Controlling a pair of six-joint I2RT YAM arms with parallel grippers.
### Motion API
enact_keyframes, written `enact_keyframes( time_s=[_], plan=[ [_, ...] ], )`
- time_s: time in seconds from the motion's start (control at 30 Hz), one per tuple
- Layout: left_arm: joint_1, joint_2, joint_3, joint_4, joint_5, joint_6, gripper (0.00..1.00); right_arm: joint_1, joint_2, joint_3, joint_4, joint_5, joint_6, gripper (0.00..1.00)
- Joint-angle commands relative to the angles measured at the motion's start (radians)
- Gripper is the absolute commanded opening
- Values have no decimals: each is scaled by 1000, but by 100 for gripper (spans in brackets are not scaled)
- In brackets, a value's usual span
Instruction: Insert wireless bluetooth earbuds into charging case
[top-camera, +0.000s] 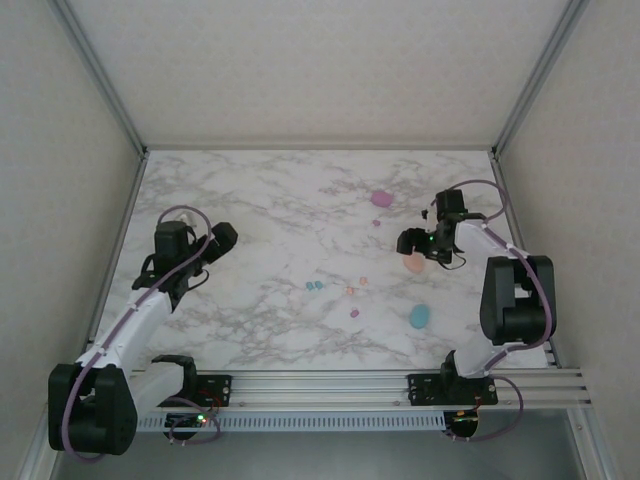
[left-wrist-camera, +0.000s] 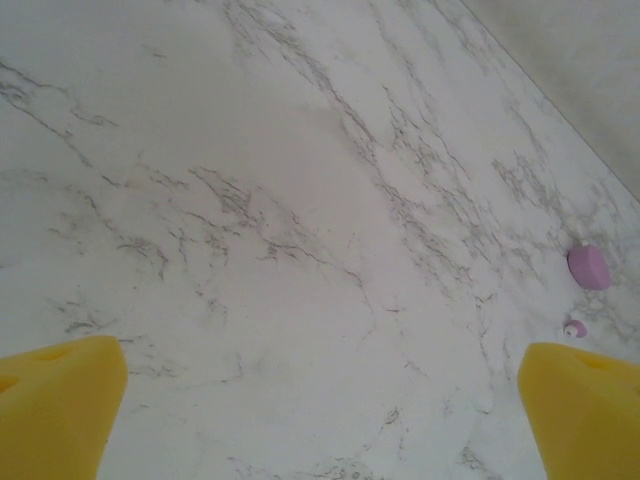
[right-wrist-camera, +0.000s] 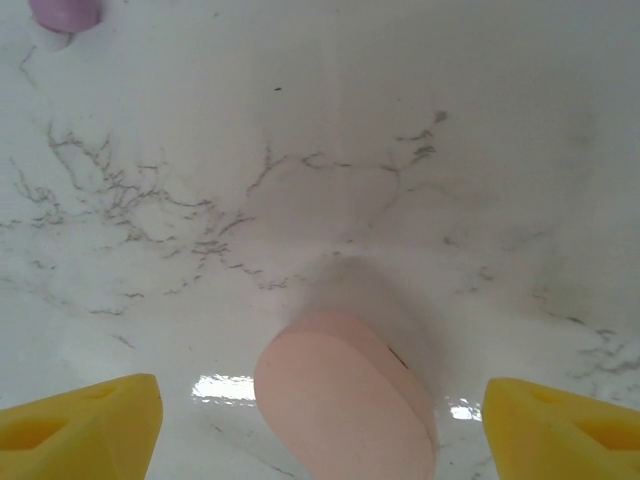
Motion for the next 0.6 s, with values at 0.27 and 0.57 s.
enact_keyframes(
  time_s=[0.27, 0.57],
  plan=[
    [-19, -38, 32, -36, -14, 22, 100, 20, 28, -17, -26, -42, -9, 76],
    [-21, -28, 43, -32, -13, 22, 100, 57, -31, -56, -34, 17, 14, 73]
  ],
)
